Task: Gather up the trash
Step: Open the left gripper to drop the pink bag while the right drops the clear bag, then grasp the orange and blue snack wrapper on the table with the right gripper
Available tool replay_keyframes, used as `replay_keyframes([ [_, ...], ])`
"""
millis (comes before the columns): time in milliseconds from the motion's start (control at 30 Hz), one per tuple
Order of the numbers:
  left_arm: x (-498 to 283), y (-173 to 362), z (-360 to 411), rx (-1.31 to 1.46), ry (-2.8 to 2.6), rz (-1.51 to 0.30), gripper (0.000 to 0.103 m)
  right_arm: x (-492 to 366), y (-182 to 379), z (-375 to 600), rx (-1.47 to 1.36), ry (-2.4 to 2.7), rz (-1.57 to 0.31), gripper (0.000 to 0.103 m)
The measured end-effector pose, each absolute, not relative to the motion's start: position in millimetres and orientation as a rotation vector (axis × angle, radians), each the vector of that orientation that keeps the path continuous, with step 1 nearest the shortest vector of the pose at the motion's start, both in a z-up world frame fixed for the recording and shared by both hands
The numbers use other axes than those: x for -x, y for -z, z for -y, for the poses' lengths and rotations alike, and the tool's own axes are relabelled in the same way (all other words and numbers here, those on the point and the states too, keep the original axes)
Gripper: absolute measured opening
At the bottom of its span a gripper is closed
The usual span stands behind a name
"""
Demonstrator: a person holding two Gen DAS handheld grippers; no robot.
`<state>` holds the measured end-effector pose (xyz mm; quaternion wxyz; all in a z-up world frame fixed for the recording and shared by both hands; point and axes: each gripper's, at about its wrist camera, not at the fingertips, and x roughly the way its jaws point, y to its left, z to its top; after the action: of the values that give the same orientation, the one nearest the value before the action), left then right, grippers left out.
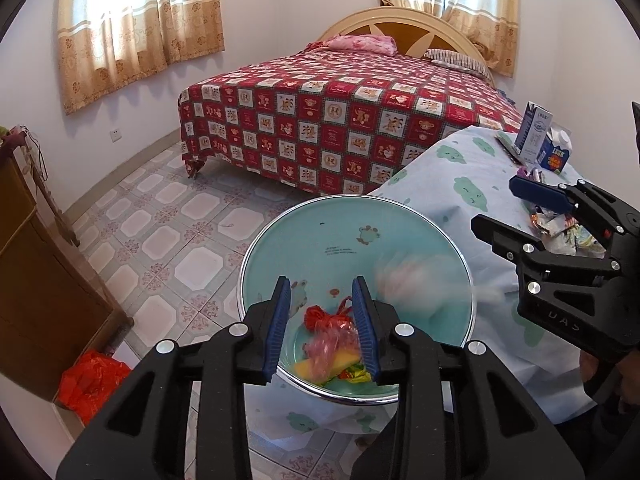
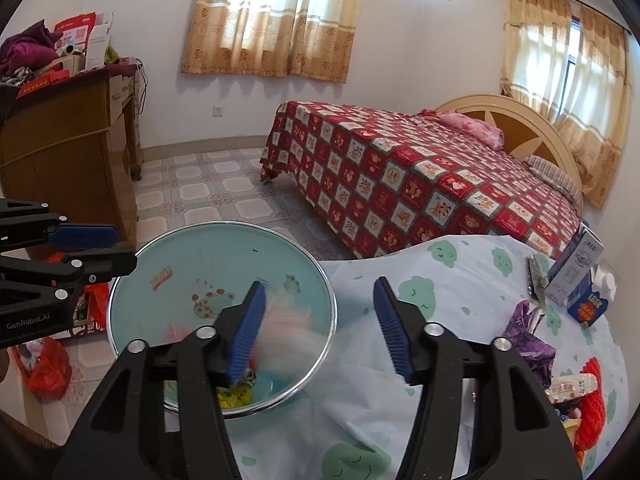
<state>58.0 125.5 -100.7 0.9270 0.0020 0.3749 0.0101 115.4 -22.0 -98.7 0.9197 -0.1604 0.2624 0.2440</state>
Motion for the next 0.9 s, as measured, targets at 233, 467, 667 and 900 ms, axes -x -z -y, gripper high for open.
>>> replay_keyframes([
  [233, -56, 102, -125, -0.001, -0.031, -0.769, 0.050, -111, 95, 44, 0.299, -0.463, -0.540, 0.061],
  [467, -54, 117, -106, -0.043, 0.018, -0.799, 0.053, -87, 90, 116, 0.244, -0.332, -0.539, 0.061],
  [667, -48, 131, -80, -0.102, 0.066, -0.826, 0.053, -68, 97, 225, 0.151, -0.077, -0.573, 0.061],
  [900, -46, 136, -56, -0.145, 0.090, -0.839, 0.053, -72, 131, 324, 0.009, 0.121, -0.698, 0.061],
])
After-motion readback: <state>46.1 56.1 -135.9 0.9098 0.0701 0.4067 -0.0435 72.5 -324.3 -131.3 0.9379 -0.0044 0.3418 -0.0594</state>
